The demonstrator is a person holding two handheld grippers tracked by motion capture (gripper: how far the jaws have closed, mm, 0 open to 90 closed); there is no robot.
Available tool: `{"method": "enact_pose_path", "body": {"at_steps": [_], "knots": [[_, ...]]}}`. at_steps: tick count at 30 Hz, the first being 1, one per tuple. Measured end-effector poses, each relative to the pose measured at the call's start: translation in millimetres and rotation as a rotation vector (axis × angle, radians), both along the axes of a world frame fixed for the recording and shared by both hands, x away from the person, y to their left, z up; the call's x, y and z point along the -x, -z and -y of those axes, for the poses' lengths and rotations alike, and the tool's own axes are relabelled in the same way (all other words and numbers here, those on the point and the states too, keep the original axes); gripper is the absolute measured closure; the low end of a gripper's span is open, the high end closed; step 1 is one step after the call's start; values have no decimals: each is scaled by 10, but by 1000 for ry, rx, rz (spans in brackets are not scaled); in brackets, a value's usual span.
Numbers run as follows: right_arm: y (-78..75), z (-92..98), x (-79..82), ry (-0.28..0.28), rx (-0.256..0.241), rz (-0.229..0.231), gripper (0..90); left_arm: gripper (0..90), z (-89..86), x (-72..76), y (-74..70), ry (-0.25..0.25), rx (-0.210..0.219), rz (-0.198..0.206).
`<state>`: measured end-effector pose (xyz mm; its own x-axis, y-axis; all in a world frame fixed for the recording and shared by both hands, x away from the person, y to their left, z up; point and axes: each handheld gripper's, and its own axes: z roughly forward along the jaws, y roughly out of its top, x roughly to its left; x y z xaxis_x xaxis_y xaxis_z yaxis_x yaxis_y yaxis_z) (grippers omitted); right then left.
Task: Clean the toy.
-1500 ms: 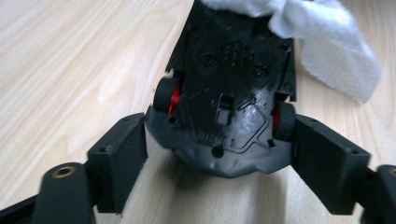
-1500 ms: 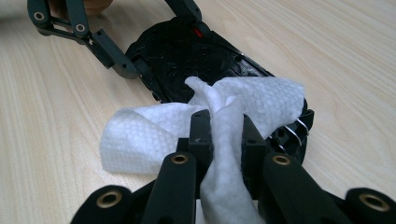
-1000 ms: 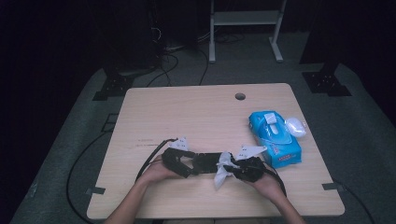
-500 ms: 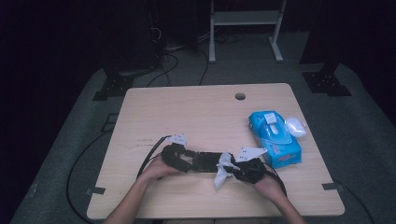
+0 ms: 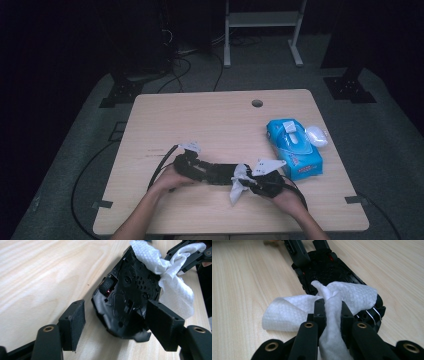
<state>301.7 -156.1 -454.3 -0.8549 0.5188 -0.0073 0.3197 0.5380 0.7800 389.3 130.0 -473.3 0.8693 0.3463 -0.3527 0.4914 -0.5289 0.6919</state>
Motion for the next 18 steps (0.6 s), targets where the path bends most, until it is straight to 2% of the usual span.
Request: {"method": "enact_pose_path", "body": {"at_steps": [2,7,12,13,18], "knots": [[3,-5,10,-7,6,7,805,344,25,-5,6,2,12,-16],[10,0,13,-4,-2,7,805,354,42,-13,6,7,14,-25],[18,4,18,6,-3,21,805,376,34,13,-31,-18,2,52],[20,9,20,10,-4,24,805,404,35,24,-33,-25,4,58],[32,23,34,16,-11,31,805,409,26,54,-12,-35,20,75]]}}
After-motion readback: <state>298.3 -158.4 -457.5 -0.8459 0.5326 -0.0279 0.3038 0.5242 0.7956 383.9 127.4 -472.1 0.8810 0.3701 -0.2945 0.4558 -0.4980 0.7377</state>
